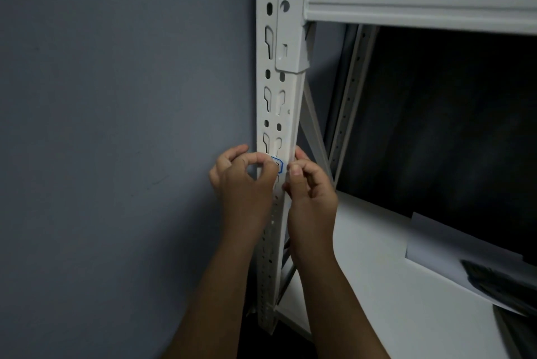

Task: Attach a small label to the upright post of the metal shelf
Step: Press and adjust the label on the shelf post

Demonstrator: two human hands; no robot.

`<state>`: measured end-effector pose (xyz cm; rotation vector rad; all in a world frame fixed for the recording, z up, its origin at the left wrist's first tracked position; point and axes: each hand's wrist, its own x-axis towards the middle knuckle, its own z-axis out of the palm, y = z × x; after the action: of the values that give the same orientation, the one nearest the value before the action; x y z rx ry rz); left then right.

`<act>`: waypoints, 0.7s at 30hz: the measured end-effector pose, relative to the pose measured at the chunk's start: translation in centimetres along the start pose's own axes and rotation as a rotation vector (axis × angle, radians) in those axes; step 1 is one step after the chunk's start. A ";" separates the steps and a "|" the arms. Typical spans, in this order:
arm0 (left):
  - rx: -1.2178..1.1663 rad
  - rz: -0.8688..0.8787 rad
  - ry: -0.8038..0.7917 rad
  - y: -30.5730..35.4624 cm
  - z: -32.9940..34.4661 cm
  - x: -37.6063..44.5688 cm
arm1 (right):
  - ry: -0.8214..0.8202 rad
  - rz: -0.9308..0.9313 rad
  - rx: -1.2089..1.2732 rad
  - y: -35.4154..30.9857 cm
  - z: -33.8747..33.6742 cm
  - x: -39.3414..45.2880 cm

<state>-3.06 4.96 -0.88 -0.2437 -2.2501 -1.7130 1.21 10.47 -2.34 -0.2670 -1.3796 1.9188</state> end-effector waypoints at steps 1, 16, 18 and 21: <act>-0.003 -0.006 -0.004 0.0 0.0 0.0 | -0.001 0.003 0.003 0.1 0.0 0.0; -0.017 0.004 -0.045 0.3 -0.8 -0.5 | -0.017 0.008 0.014 -0.1 -0.2 0.0; -0.014 0.009 -0.043 0.4 -0.8 -0.5 | -0.015 0.006 0.004 -0.1 -0.2 0.1; -0.029 0.014 -0.050 0.5 -1.0 -0.7 | -0.010 0.014 0.012 -0.2 -0.2 0.2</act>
<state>-2.13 4.21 -0.39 -0.3116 -2.2542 -1.7523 1.30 10.76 -2.18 -0.2622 -1.3762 1.9417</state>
